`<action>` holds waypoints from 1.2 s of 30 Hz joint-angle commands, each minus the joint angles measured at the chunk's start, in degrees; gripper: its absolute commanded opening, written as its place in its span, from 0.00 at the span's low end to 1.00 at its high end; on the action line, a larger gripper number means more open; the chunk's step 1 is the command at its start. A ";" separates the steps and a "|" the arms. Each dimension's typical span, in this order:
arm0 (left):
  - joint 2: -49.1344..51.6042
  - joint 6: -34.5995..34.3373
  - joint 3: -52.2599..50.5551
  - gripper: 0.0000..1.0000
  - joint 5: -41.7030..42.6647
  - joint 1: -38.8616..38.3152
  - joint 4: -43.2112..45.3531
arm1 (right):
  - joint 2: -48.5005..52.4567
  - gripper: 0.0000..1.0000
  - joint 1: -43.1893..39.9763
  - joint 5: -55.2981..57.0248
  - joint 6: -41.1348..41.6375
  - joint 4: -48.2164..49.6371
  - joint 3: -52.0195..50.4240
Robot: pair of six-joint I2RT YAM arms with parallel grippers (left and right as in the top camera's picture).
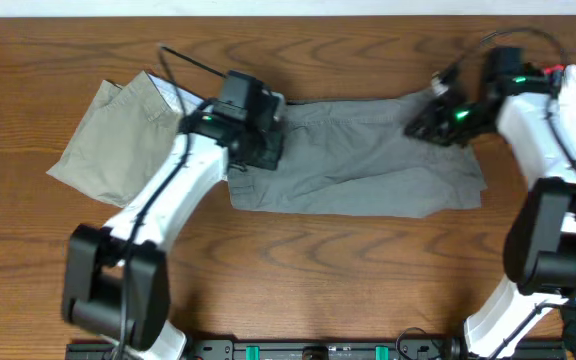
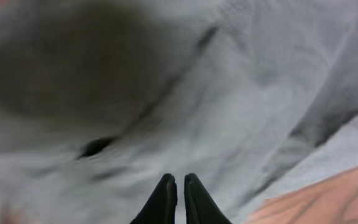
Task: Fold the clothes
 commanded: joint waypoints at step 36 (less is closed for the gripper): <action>-5.22 -0.52 2.84 0.46 2.56 1.49 -10.29 | -18.27 0.19 -11.74 -7.10 -3.28 3.02 -10.78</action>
